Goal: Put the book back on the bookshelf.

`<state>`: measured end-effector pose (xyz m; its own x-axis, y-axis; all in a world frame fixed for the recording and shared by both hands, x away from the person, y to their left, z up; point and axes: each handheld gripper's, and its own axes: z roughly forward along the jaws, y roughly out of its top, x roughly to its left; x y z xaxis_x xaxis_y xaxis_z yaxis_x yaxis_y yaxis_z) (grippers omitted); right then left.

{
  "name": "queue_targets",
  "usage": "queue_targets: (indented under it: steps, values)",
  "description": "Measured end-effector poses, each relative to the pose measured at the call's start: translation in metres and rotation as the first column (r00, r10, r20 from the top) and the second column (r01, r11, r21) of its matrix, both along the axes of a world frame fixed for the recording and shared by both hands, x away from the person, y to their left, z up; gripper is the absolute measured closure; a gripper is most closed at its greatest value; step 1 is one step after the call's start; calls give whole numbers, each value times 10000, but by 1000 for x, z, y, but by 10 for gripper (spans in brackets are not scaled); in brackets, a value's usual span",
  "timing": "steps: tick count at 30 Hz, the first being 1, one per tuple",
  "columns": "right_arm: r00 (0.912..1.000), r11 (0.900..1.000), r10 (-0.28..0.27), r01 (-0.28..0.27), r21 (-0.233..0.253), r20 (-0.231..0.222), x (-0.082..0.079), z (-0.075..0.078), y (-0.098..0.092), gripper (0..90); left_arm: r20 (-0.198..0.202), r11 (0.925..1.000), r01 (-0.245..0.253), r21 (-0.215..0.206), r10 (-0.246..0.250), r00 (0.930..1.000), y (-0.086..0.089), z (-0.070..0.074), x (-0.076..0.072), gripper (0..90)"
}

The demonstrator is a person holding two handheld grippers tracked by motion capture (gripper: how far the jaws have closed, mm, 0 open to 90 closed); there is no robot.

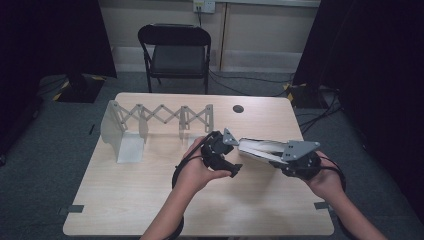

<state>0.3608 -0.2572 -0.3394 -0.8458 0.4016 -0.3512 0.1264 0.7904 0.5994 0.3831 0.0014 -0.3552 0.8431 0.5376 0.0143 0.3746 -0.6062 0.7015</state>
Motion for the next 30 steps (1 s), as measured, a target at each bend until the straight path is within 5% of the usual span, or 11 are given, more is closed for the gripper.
queue_targets:
  steps: [17,30]
  values:
    - [9925,9985,49,18,543,-1225,-1,17,-4,749,-649,9992,354,178,-341,9973,-3,-33,-6,196]
    - [9844,9961,212,-58,883,-1745,-5,24,-1,757,-1164,9978,502,429,-450,9922,1,-49,-10,214]
